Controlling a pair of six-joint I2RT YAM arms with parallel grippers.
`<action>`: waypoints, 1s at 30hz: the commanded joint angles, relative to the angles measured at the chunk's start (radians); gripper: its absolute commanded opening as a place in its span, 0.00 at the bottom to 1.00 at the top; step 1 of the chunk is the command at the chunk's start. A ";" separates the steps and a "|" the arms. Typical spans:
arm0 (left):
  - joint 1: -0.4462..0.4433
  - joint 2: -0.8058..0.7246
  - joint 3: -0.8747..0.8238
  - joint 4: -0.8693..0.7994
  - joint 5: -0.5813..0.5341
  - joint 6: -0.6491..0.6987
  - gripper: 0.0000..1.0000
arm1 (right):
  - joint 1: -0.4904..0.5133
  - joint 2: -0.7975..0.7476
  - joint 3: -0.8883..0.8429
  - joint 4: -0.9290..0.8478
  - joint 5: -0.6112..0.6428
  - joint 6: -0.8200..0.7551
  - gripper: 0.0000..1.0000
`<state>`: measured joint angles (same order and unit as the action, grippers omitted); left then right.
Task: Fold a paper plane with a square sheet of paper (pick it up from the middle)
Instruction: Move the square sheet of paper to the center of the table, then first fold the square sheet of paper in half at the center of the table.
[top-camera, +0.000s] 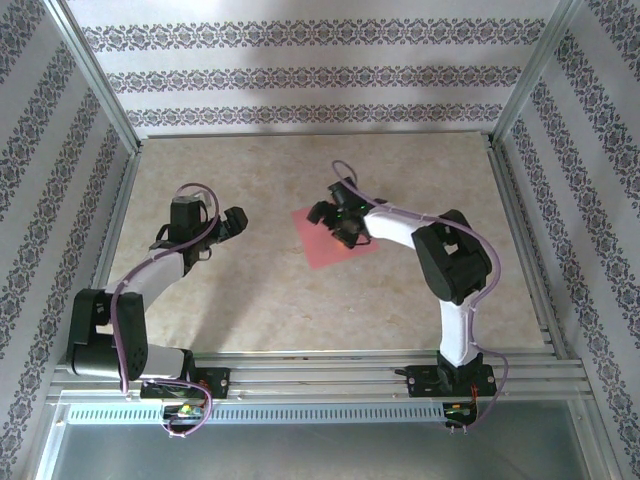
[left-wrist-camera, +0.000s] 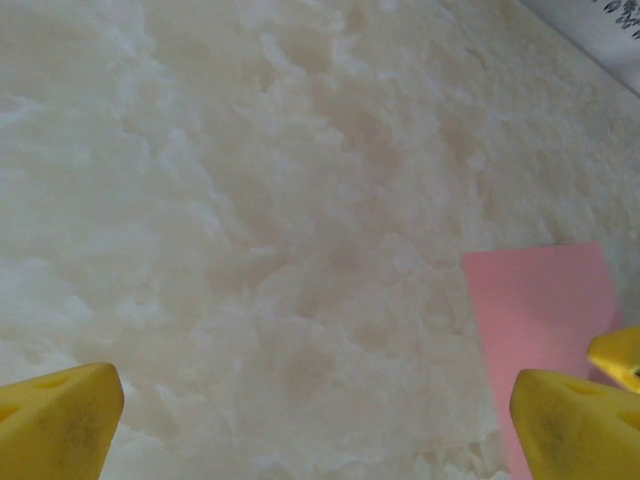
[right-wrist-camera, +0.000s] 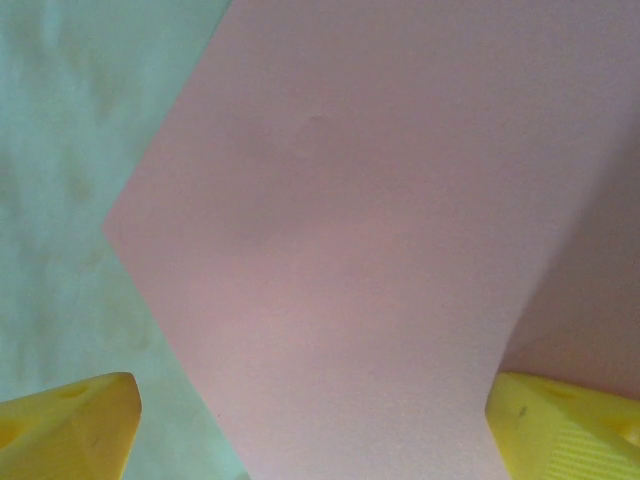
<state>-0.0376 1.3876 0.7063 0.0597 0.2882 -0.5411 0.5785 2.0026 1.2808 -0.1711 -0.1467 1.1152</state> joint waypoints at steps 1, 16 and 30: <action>-0.005 0.029 0.038 -0.067 0.033 -0.054 1.00 | 0.104 0.026 -0.073 -0.029 -0.024 0.249 0.93; -0.205 0.116 0.162 -0.363 -0.060 -0.289 0.92 | -0.002 -0.212 -0.075 -0.119 -0.048 -0.279 0.72; -0.357 0.227 0.183 -0.228 0.004 -0.376 1.00 | -0.015 0.003 0.041 -0.224 -0.017 -0.365 0.54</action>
<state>-0.3836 1.5990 0.8577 -0.1940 0.2741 -0.8867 0.5526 1.9892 1.2987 -0.3561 -0.1730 0.7589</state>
